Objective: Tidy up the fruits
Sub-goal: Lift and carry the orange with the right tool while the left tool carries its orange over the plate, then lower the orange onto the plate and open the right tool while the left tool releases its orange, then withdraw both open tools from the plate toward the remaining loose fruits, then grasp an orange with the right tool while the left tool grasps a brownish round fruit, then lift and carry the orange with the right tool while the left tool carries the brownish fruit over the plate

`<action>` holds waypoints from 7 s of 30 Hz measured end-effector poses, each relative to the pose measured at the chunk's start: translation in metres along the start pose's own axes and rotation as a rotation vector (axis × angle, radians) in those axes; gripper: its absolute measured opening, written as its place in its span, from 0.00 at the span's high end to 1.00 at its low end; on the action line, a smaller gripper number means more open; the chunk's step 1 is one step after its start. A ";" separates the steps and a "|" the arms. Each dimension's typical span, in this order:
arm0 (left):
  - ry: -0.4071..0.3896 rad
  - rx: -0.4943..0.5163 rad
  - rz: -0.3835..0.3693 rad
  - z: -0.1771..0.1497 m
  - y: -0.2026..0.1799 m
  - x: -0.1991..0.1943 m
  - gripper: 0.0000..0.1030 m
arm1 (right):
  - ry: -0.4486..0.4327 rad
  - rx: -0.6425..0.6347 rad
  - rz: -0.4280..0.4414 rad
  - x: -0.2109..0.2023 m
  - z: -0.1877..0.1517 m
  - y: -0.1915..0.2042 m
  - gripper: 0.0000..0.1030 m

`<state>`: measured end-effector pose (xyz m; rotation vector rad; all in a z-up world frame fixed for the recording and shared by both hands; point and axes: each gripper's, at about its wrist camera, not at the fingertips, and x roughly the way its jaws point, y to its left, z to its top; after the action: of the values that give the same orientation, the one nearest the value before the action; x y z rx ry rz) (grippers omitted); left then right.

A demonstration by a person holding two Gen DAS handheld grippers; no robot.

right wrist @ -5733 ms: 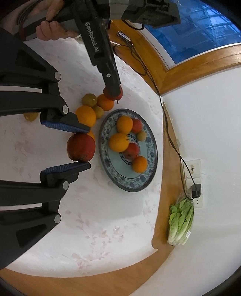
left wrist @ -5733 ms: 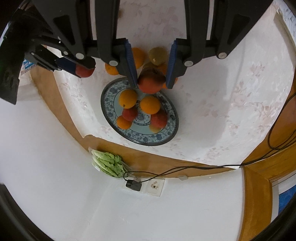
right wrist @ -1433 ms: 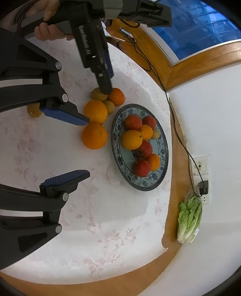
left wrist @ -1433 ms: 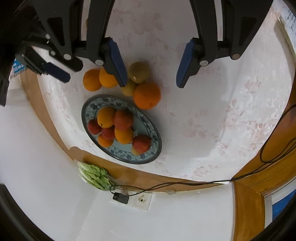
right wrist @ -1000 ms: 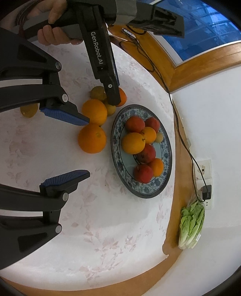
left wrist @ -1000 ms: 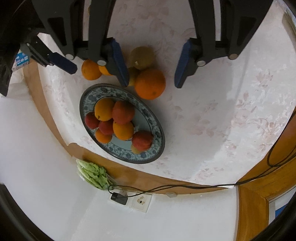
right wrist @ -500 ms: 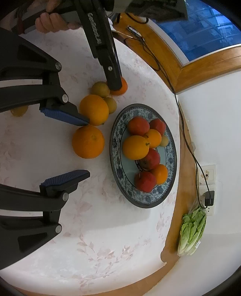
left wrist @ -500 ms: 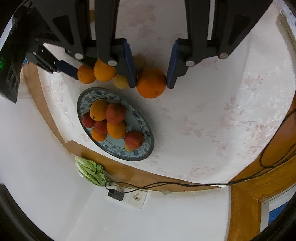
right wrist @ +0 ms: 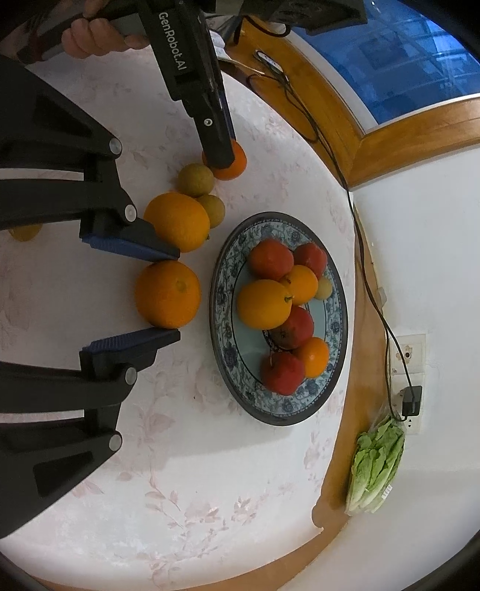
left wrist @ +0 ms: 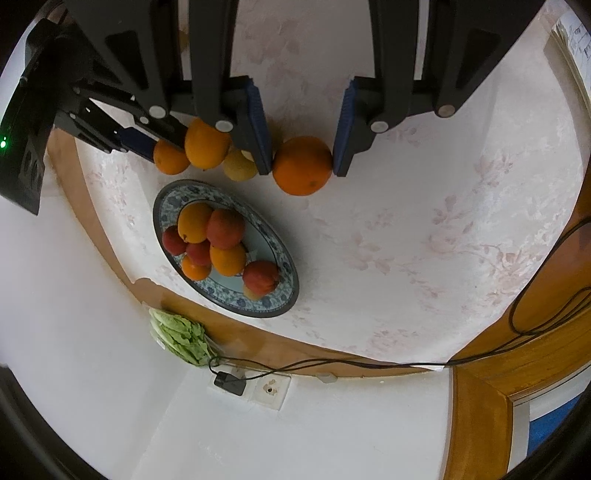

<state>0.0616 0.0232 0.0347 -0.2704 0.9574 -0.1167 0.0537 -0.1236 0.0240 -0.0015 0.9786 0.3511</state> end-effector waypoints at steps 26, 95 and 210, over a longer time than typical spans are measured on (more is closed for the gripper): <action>-0.029 0.028 0.009 -0.001 -0.018 -0.018 0.66 | -0.044 0.032 0.020 -0.028 -0.005 -0.012 0.64; -0.039 0.116 0.002 0.046 -0.047 0.041 0.66 | -0.076 -0.022 -0.042 0.000 0.035 -0.026 0.64; 0.013 0.013 0.005 -0.007 0.012 -0.002 0.72 | 0.040 0.000 0.011 0.012 0.008 0.032 0.64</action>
<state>0.0546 0.0338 0.0292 -0.2552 0.9695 -0.1206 0.0570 -0.0886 0.0233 -0.0031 1.0181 0.3627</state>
